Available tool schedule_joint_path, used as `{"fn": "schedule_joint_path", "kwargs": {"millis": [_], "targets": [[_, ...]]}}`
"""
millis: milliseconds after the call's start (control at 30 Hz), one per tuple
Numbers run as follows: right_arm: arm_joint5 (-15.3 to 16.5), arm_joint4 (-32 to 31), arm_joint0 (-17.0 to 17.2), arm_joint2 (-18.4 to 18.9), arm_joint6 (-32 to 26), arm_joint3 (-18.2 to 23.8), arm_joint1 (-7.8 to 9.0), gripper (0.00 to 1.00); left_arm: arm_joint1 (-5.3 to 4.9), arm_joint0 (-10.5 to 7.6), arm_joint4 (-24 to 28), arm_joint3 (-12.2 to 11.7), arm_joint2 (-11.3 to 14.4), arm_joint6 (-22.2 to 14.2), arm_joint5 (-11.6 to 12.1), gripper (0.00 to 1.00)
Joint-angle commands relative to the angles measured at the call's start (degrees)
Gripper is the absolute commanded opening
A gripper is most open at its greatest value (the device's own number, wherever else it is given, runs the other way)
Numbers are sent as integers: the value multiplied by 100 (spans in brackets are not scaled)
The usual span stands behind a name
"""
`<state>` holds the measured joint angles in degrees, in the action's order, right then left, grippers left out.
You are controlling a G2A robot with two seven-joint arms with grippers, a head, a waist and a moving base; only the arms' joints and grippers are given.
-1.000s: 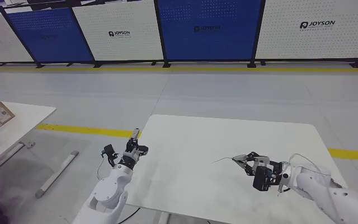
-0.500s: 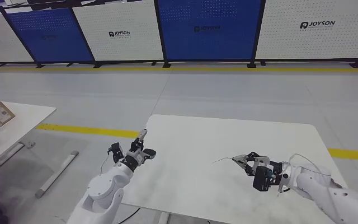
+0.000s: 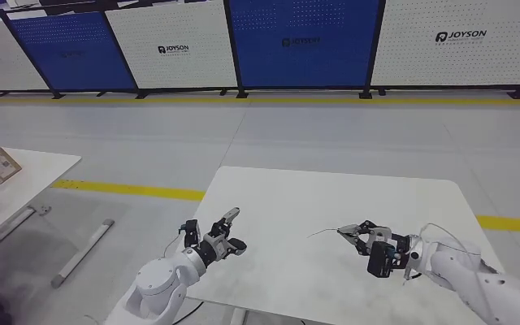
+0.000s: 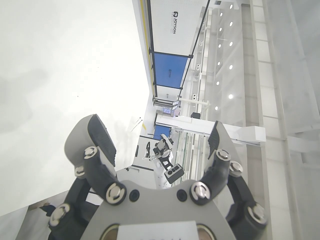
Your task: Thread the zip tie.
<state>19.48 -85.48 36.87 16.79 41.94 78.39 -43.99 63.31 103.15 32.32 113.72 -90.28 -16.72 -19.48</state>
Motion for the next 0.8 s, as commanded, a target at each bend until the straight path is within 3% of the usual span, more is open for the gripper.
{"fn": "schedule_joint_path", "kwargs": {"millis": [0,133,333,567,600,633,767], "targets": [[-41,-22,38,33,-107,48,-8,0,5,-25,63,-33,14,13,0,100],[0,-253,29,109,-430,193,-110,0,-23,-63,474,-55,16,-20,0,100],[0,-448,-165,-20,-606,138,-379,0,-191,-135,831,-12,445,86,0,100],[0,-448,-643,-538,-450,-142,-643,0,-557,-607,1395,-140,1297,635,0,100],[0,-448,-680,-613,-385,-222,-676,0,-621,-761,1569,-195,1438,810,0,100],[0,-448,-680,-613,-385,-222,-676,0,-651,-854,1644,-222,1497,930,0,100],[0,-448,-680,-613,-385,-222,-676,0,-651,-854,1644,-222,1497,930,0,100]]}}
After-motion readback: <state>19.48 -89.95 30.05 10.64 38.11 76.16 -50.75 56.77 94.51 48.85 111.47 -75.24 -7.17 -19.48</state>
